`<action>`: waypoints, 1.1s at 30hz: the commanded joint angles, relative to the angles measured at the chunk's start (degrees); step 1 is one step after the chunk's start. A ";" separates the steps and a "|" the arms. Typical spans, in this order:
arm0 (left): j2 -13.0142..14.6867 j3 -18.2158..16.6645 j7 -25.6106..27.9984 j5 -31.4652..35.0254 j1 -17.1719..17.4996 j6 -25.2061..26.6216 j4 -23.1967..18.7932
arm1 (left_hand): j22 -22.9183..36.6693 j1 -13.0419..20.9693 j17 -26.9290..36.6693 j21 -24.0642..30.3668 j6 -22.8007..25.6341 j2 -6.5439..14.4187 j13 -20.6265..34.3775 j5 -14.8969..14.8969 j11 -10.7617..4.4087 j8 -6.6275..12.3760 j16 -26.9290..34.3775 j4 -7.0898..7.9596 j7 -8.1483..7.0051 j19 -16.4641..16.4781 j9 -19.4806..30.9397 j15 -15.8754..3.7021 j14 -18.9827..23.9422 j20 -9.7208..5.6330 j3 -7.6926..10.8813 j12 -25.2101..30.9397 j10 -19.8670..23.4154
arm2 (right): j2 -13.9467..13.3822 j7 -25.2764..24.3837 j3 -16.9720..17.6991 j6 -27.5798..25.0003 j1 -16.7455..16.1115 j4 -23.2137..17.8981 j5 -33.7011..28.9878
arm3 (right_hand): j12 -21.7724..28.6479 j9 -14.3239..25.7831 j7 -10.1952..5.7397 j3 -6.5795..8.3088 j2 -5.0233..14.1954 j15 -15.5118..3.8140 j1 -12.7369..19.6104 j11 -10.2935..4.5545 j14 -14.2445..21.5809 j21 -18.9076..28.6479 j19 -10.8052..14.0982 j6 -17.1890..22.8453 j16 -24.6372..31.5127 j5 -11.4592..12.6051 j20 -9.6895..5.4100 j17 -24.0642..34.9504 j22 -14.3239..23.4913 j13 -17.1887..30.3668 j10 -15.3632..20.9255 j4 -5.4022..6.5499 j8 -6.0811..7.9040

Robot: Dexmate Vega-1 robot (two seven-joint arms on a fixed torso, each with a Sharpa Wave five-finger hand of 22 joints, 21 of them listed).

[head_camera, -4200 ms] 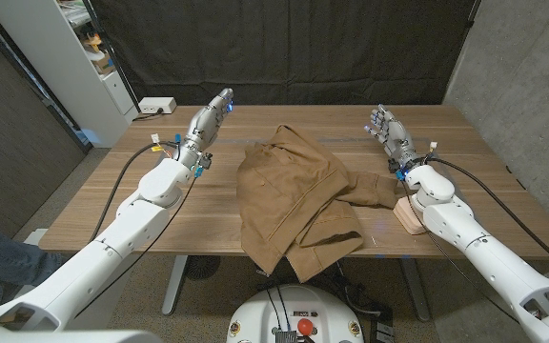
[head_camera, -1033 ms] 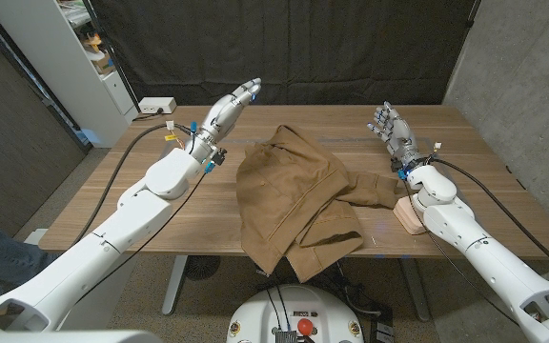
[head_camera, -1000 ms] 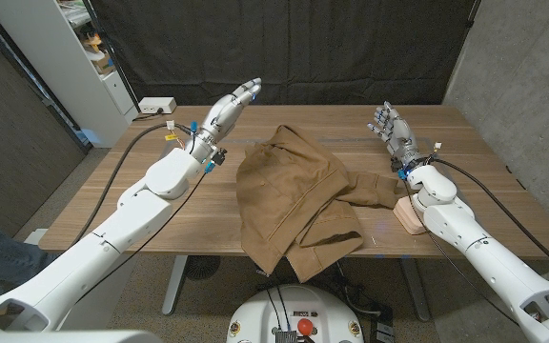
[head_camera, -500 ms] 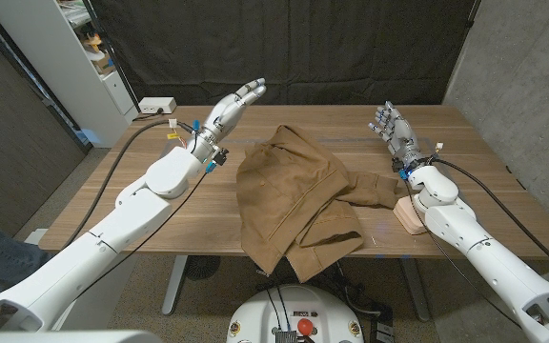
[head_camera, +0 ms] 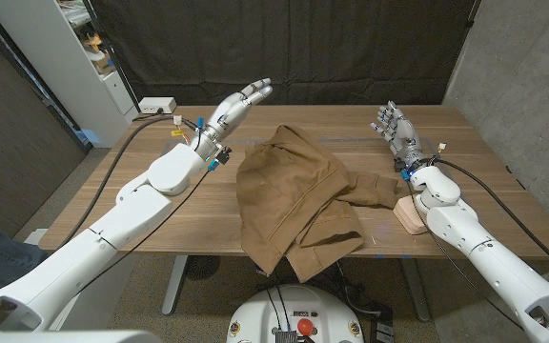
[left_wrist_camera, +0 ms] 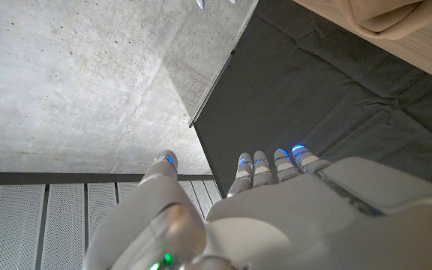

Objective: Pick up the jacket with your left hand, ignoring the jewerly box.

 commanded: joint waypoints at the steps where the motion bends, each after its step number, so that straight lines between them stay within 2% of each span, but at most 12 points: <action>1: 0.65 0.91 -0.25 2.08 -0.94 1.75 -1.43 | 0.24 0.89 0.15 -0.14 0.12 -0.10 0.07 -0.24 -0.03 0.49 -0.05 -0.30 0.12 -0.41 0.25 0.22 0.24 0.39 0.12 0.26 0.33 | -0.11 -0.15 0.49 0.40 -0.60 -0.41 0.32 | 0.31 0.24 -0.07 0.29 0.34 0.29 0.14 -0.10 0.25 0.45 0.29 0.17 0.32 -0.11 0.24 0.26 0.26 0.29 0.32 -0.37 0.39; 14: 2.99 0.28 0.86 5.14 0.33 5.11 -5.40 | 0.24 1.22 0.15 -0.18 -0.12 0.00 0.08 -0.30 0.04 0.36 -0.09 -0.63 -0.01 -0.50 0.26 0.21 0.20 0.41 0.21 0.21 0.28 | -0.06 -0.09 0.78 0.90 -0.94 -0.84 0.52 | 0.30 0.24 -0.10 0.28 0.39 0.29 0.15 -0.17 0.21 0.45 0.26 0.21 0.29 -0.12 0.30 0.26 0.26 0.29 0.32 -0.43 0.38; 33: 4.29 0.34 1.27 7.93 1.12 7.57 -8.15 | 0.23 1.80 0.14 -0.21 -0.25 0.10 0.09 -0.38 -0.17 0.29 -0.06 -1.18 -0.18 -0.56 0.27 0.12 0.33 0.63 0.38 0.18 0.29 | -0.48 -0.16 1.13 1.35 -1.56 -1.21 0.32 | 0.31 0.25 -0.20 0.22 0.39 0.26 0.08 -0.17 0.23 0.46 0.26 0.23 0.28 -0.15 0.28 0.27 0.26 0.29 0.38 -0.48 0.36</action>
